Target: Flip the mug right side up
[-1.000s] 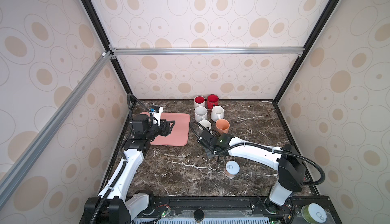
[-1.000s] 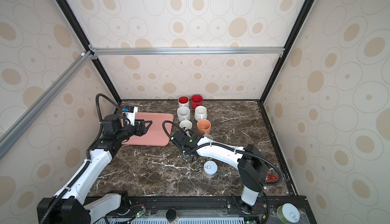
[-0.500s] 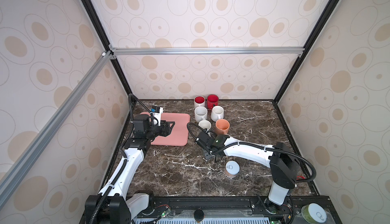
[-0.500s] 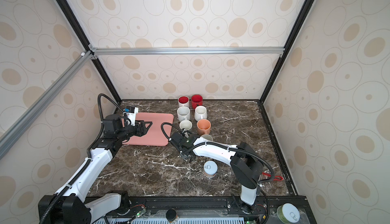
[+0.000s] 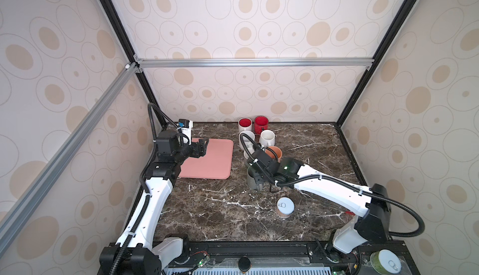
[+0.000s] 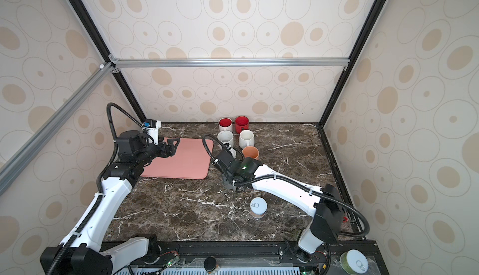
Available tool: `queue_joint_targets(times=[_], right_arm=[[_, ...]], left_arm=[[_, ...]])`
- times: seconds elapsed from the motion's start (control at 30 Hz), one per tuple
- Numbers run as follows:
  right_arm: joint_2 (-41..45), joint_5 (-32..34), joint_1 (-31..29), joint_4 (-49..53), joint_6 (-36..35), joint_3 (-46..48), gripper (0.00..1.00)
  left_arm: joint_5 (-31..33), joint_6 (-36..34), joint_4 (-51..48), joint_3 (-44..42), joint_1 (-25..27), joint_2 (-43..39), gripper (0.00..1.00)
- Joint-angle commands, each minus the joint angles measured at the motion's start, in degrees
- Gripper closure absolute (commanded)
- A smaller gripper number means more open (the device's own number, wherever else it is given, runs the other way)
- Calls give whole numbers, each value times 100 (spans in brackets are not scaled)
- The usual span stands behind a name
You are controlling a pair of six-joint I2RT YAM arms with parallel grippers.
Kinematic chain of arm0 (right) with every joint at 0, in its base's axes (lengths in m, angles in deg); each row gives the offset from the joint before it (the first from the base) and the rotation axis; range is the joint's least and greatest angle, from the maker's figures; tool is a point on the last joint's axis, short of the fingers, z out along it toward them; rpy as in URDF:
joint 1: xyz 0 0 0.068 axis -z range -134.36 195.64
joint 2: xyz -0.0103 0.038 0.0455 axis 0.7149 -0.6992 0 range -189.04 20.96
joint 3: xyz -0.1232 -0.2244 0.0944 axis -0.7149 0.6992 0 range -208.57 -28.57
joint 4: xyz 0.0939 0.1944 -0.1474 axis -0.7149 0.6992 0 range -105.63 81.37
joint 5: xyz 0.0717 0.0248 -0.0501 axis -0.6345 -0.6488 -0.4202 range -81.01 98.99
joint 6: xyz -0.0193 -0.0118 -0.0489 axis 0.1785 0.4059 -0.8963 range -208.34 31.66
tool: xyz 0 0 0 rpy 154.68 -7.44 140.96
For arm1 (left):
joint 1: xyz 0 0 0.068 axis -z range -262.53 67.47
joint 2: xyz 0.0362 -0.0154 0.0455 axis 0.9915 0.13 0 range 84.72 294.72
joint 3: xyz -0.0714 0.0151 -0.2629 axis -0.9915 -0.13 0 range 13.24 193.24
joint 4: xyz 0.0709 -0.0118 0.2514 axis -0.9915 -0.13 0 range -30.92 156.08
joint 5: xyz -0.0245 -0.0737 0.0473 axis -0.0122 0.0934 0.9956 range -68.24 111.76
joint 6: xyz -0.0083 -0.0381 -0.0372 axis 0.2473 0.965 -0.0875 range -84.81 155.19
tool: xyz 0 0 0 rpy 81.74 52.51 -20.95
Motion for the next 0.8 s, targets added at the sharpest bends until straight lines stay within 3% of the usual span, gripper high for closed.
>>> queue_joint_targets(times=[0.0, 0.13, 0.23, 0.5, 0.67, 0.77], right_arm=[[413, 241, 387, 24, -289, 266, 44], [989, 156, 1207, -106, -582, 615, 39], [1356, 30, 1868, -398, -802, 953, 31], [1885, -208, 3651, -1523, -984, 2276, 3], [1953, -527, 4775, -2195, -580, 3126, 0], [2083, -603, 5128, -2780, -398, 3679, 0]], left_arm=[[501, -209, -345, 413, -86, -49, 13], [1016, -198, -432, 428, -162, -100, 0], [1214, -204, -348, 255, -290, -164, 0], [979, 3, 645, -714, -858, -182, 0], [1058, -47, 1672, -1646, -1093, -250, 0], [1131, -56, 2138, -2035, -1161, -64, 0]])
